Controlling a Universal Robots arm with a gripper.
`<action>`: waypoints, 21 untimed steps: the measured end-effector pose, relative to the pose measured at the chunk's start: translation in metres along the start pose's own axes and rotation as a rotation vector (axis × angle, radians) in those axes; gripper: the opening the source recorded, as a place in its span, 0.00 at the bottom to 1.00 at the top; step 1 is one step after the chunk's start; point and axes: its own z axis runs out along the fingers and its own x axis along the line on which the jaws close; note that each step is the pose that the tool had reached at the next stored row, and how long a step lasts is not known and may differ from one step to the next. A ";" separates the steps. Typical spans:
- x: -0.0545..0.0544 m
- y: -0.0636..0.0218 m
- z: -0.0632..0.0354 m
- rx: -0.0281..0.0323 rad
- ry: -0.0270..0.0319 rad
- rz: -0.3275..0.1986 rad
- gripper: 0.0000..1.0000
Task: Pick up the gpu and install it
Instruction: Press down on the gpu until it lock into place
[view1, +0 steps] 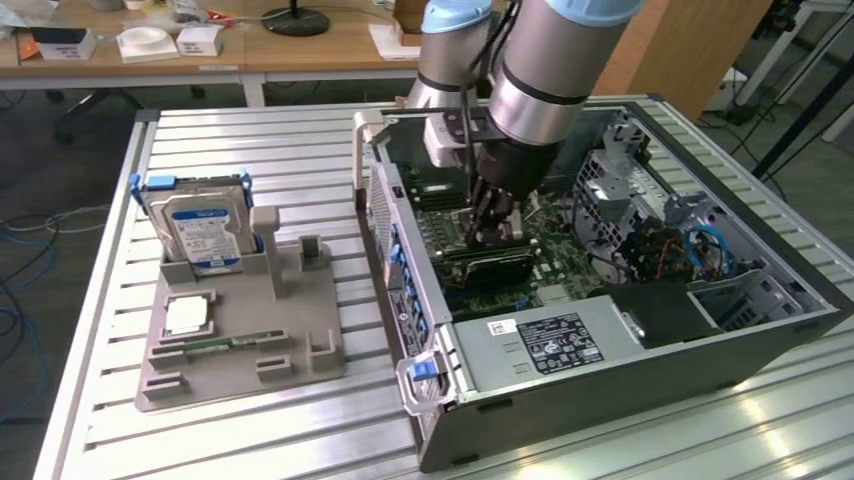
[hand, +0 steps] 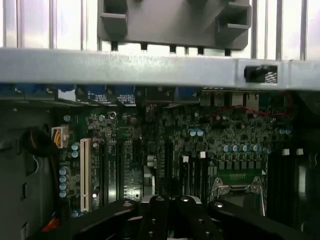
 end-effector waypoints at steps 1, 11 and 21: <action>0.001 -0.0036 0.0015 -0.0001 0.0001 0.000 0.10; 0.009 -0.0197 0.0136 0.0000 0.0004 0.000 0.10; 0.009 -0.0200 0.0177 0.0022 -0.0019 0.000 0.10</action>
